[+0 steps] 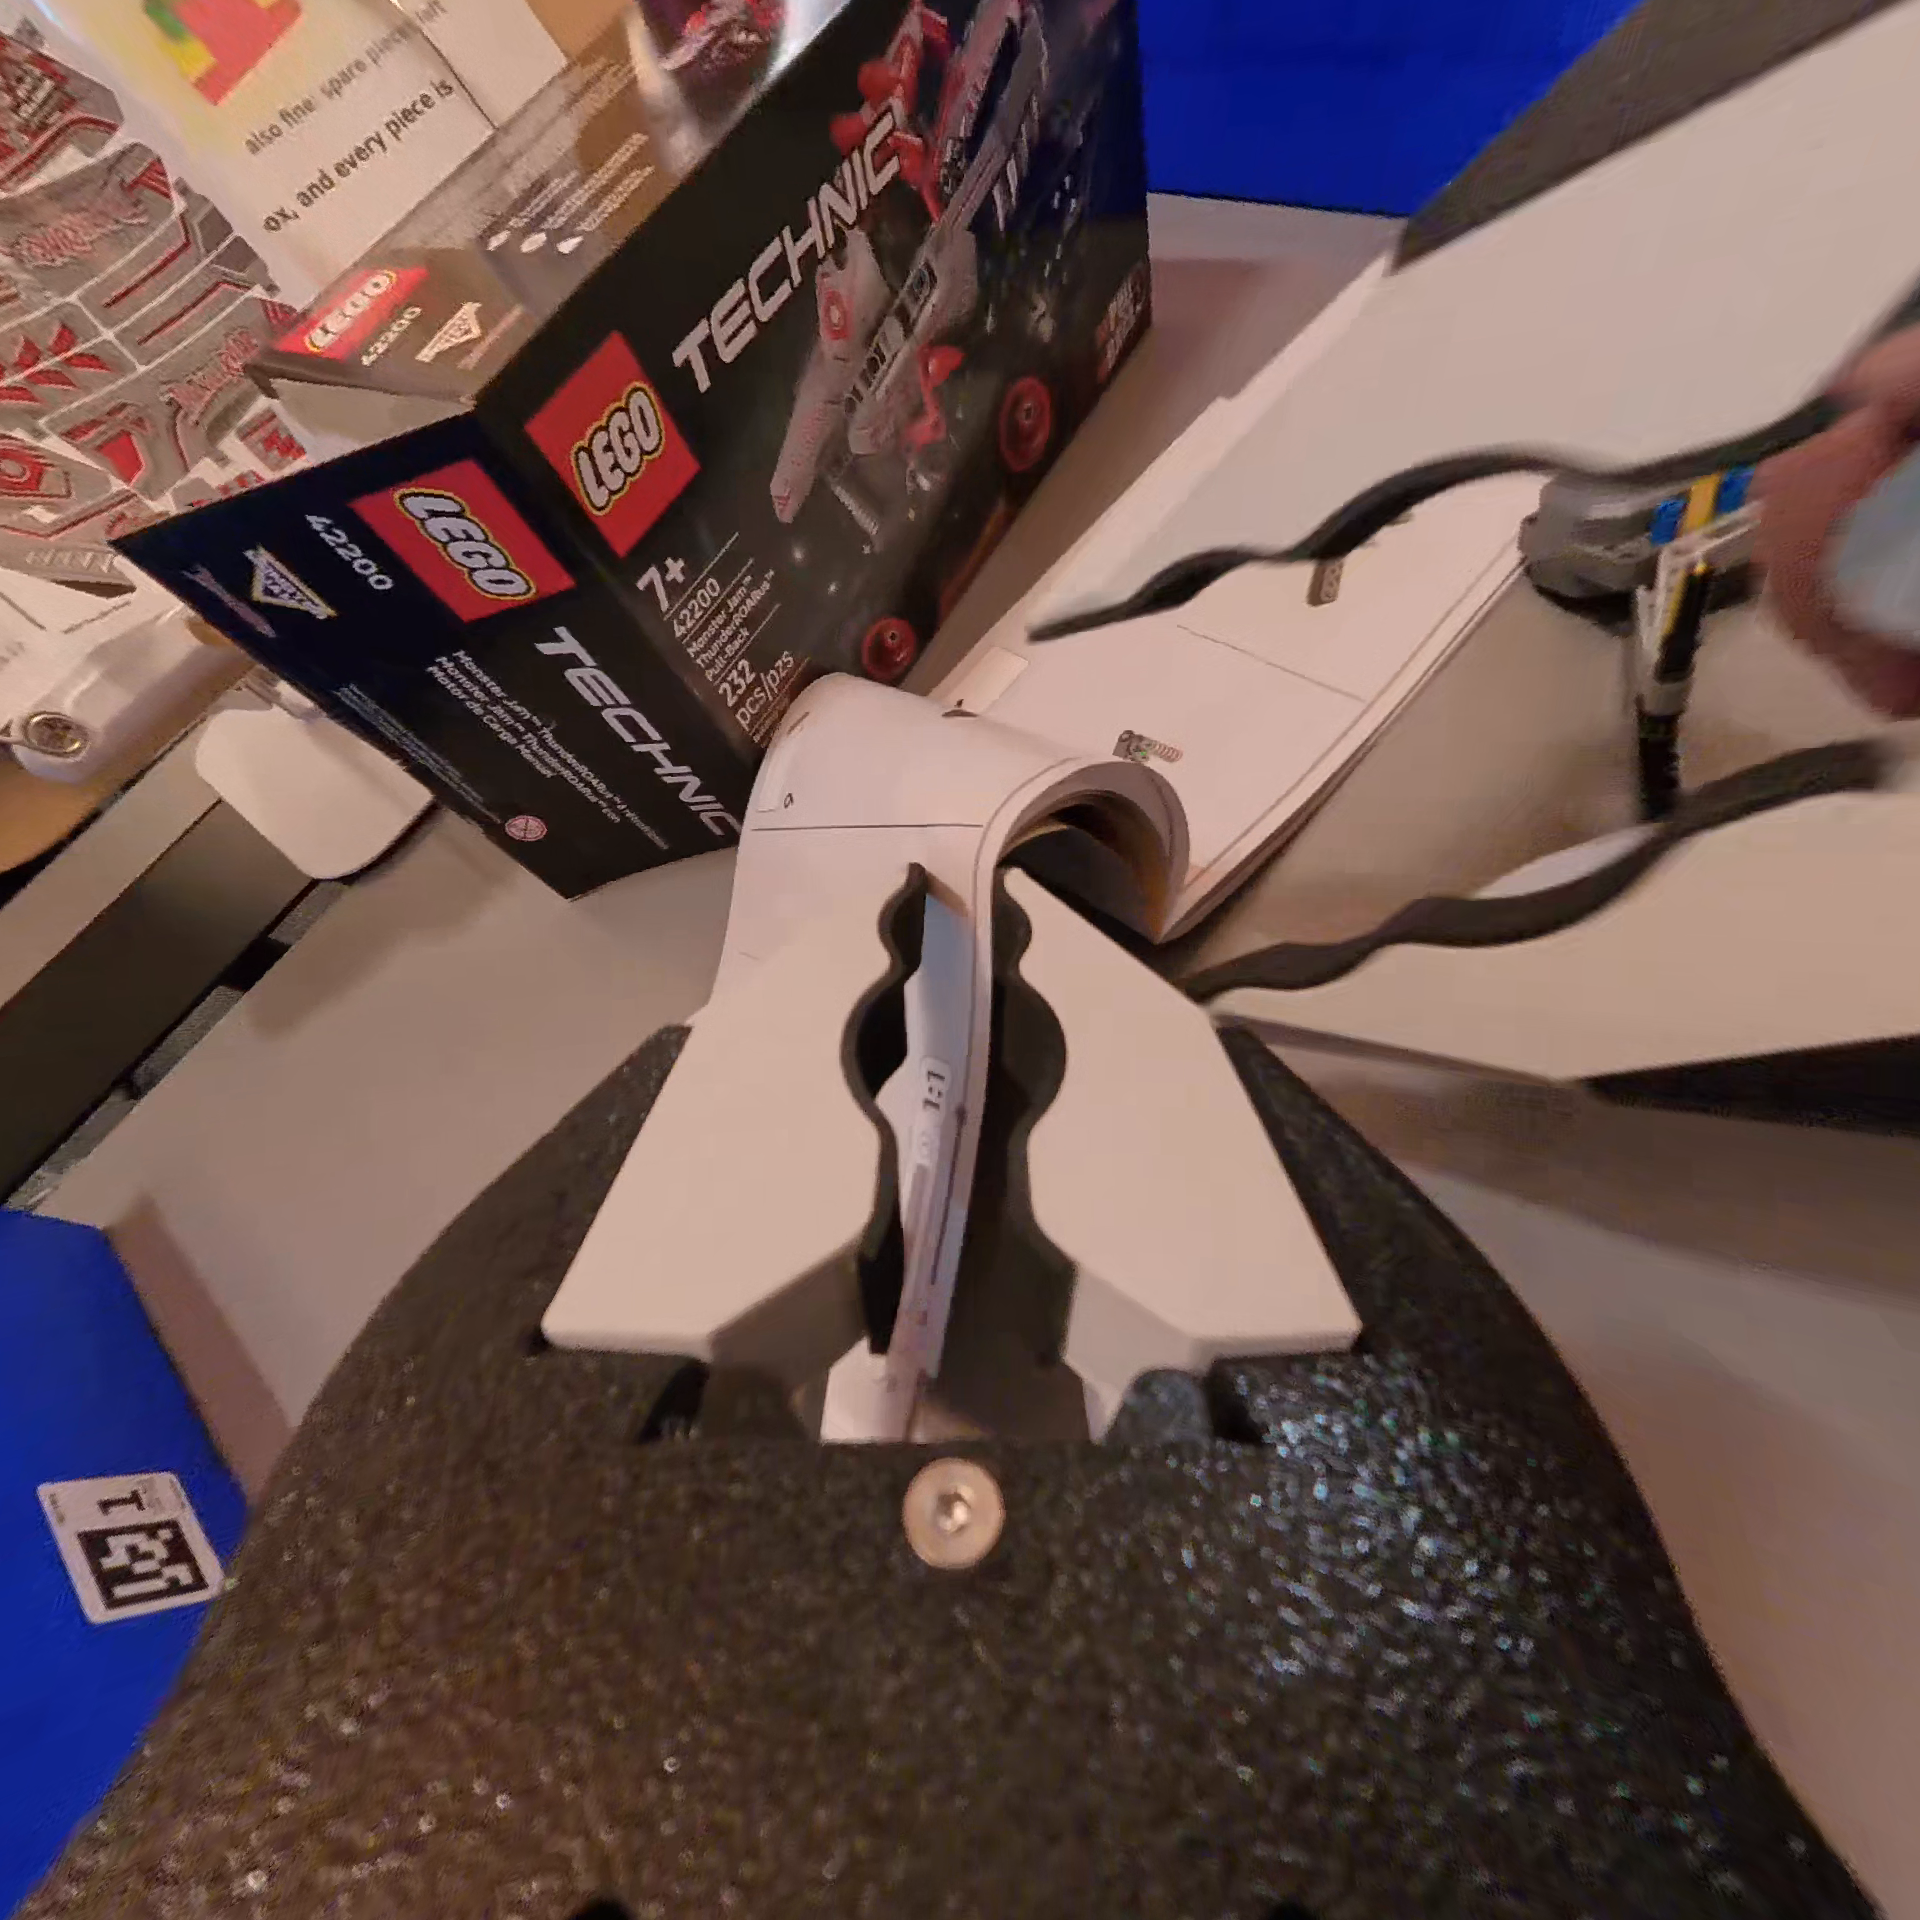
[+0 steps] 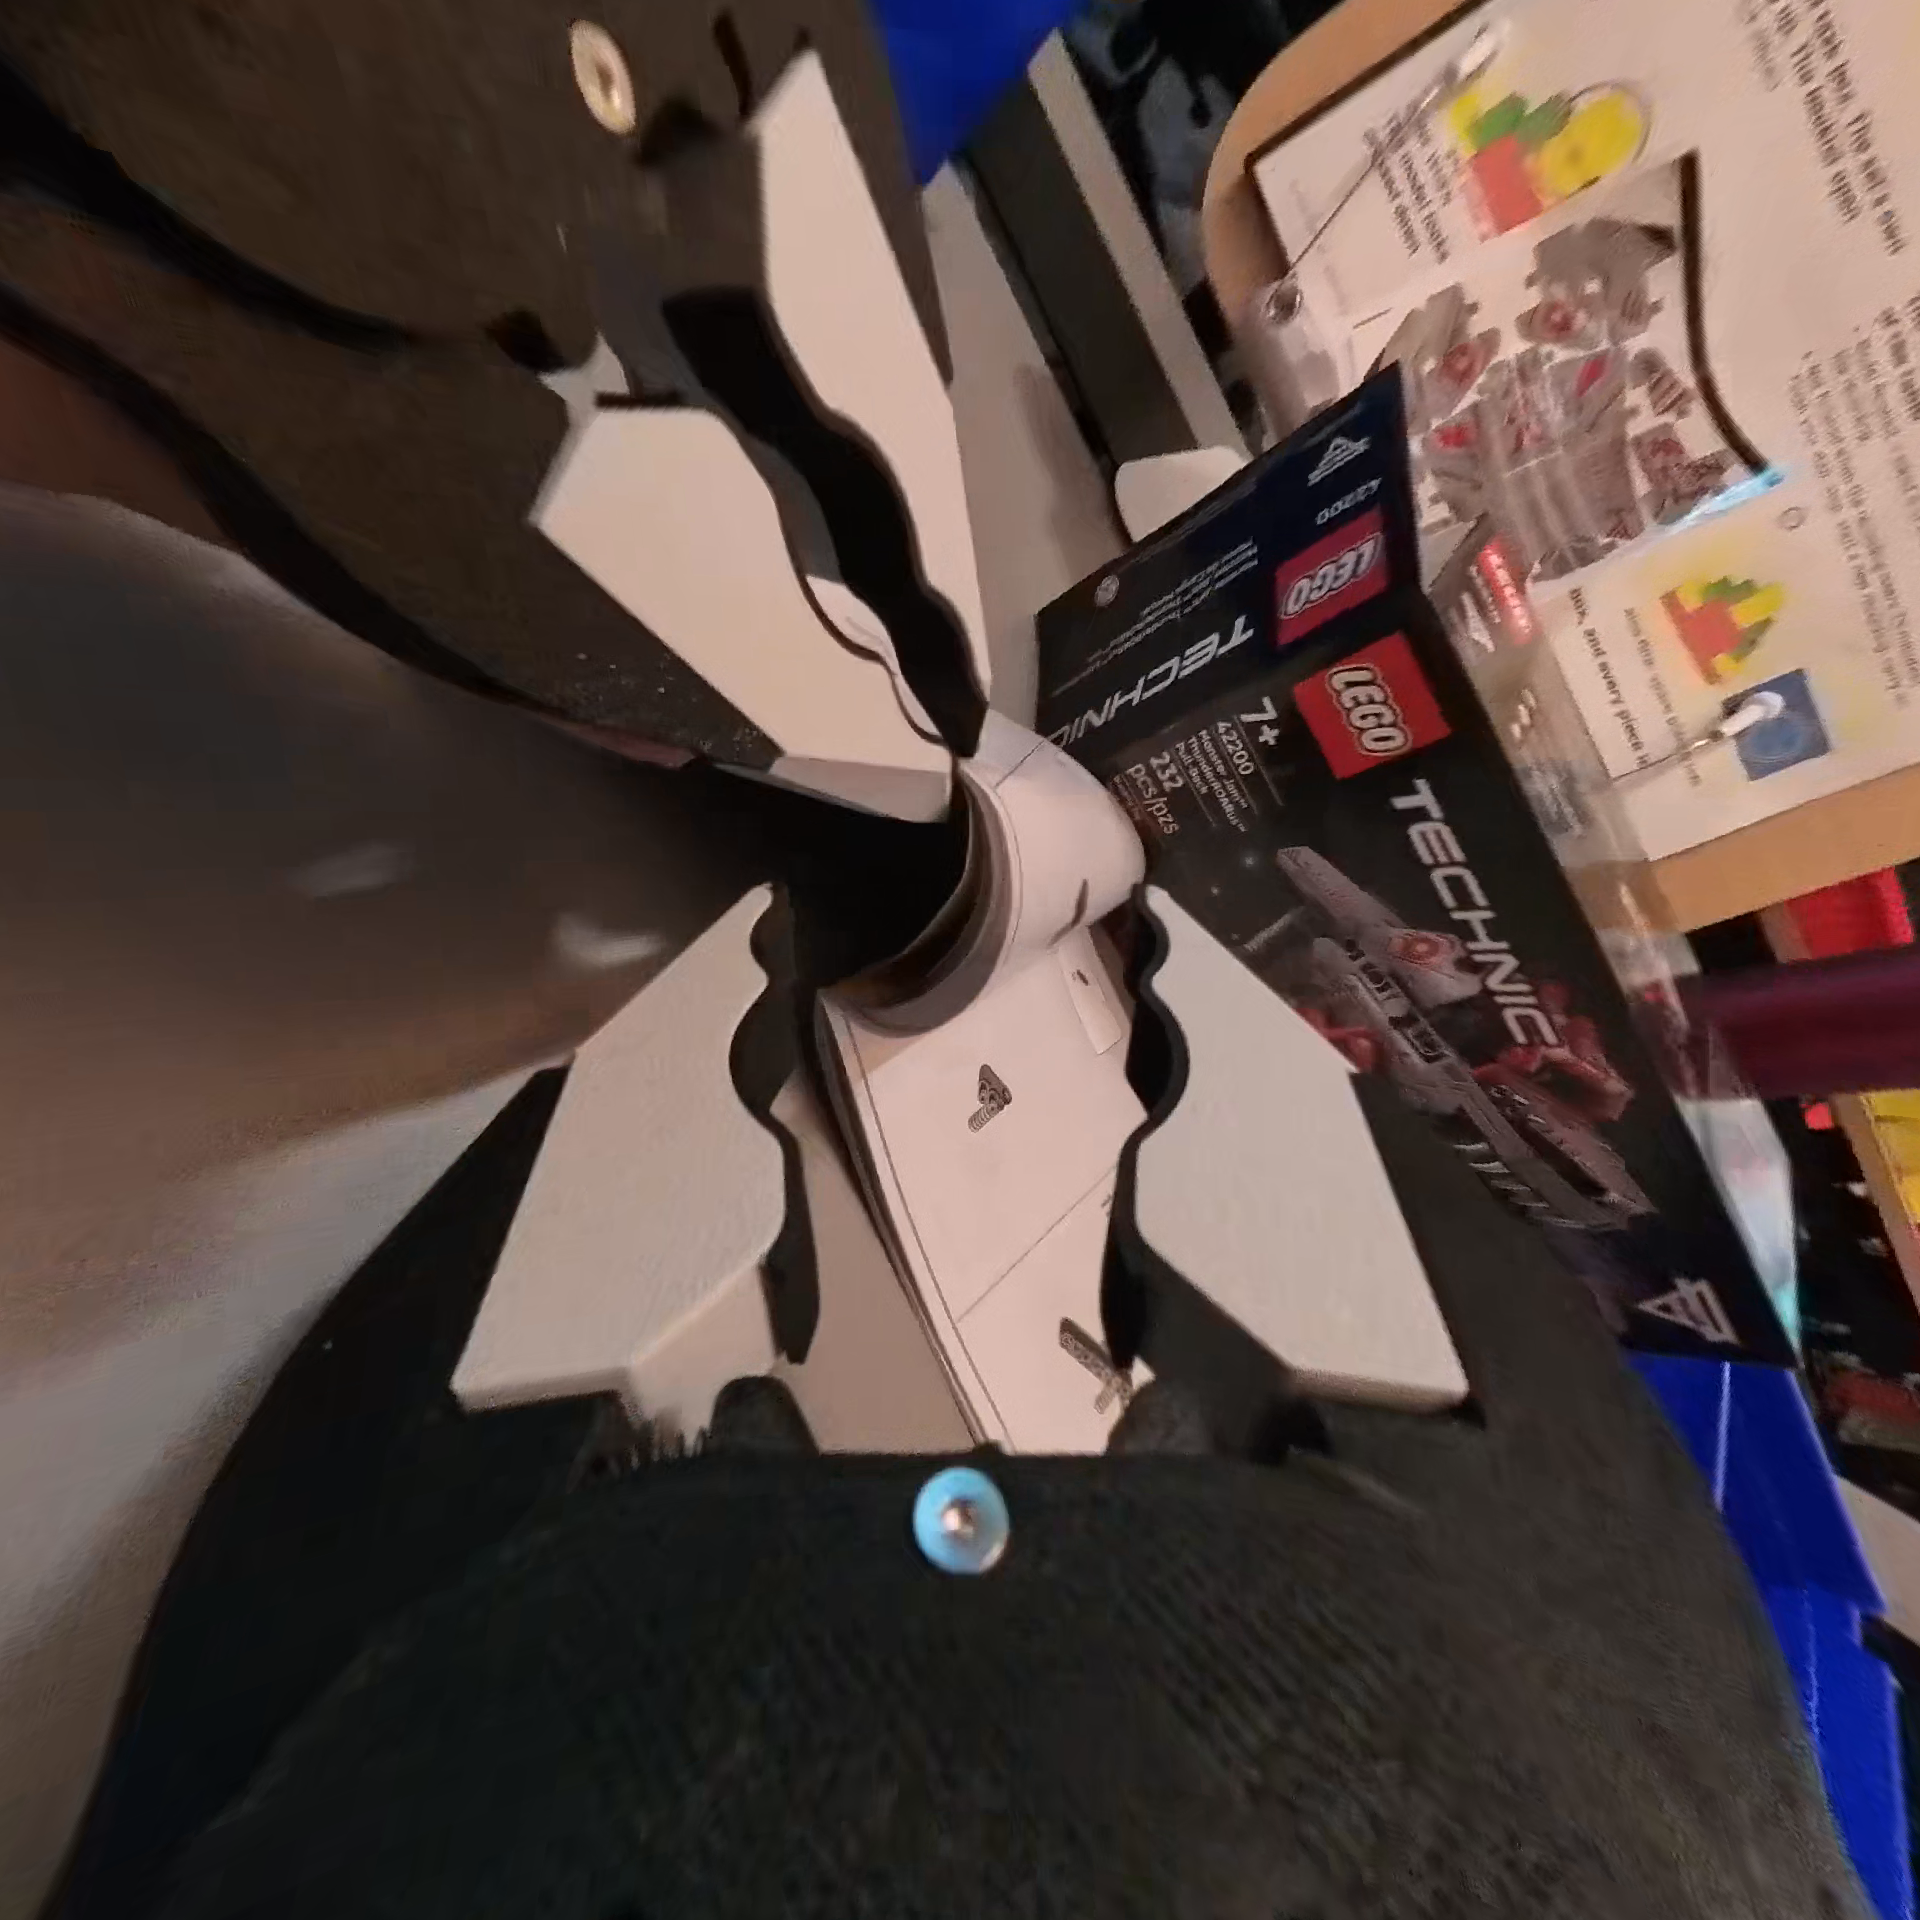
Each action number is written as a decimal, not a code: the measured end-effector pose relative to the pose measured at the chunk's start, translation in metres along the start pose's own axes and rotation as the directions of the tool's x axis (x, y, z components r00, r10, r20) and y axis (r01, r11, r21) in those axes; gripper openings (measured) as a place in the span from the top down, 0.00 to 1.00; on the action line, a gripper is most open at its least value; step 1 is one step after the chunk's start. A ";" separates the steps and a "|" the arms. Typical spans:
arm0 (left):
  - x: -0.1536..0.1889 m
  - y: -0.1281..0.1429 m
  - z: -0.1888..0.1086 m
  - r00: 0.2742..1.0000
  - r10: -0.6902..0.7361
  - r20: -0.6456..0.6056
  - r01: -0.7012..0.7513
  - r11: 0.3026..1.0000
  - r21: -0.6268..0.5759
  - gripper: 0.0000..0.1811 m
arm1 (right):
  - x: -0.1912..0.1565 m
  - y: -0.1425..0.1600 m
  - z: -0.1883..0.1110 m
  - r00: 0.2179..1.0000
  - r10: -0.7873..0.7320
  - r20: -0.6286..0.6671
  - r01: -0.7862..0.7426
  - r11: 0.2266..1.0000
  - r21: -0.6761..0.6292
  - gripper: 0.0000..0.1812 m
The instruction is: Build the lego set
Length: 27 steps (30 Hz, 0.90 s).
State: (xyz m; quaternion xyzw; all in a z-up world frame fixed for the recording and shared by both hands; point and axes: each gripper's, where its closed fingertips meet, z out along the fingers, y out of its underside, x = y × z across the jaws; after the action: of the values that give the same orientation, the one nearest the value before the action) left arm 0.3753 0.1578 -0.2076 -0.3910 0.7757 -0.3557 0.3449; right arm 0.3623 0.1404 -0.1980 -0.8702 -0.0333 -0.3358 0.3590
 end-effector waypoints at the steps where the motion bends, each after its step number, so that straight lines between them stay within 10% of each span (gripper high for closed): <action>1: 0.000 -0.003 -0.001 1.000 -0.011 -0.012 0.011 1.000 0.003 0.95 | 0.001 0.002 0.008 1.000 0.010 -0.002 -0.010 1.000 -0.013 0.66; 6: -0.008 -0.010 -0.007 0.995 -0.098 -0.030 0.099 0.994 0.040 0.94 | 0.023 0.012 0.031 0.989 0.116 -0.087 -0.117 0.993 -0.006 0.97; 12: 0.014 -0.001 -0.044 0.984 -0.170 0.049 0.158 0.969 0.190 0.99 | 0.041 0.014 0.026 0.974 0.210 -0.085 -0.210 0.978 0.012 1.00; 20: 0.032 0.036 0.010 0.949 -0.308 -0.069 0.302 0.950 -0.086 0.87 | 0.043 0.009 0.031 0.969 0.245 -0.044 -0.245 0.970 0.011 0.99; 27: 0.120 0.001 -0.036 0.945 -0.239 -0.224 0.248 0.969 0.014 0.89 | 0.045 0.005 0.035 0.971 0.239 -0.026 -0.238 0.971 0.018 0.99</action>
State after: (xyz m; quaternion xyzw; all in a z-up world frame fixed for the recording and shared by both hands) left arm 0.2909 0.0666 -0.2212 -0.4345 0.7474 -0.4529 0.2181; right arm 0.4182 0.1506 -0.1918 -0.8605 0.0740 -0.3020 0.4036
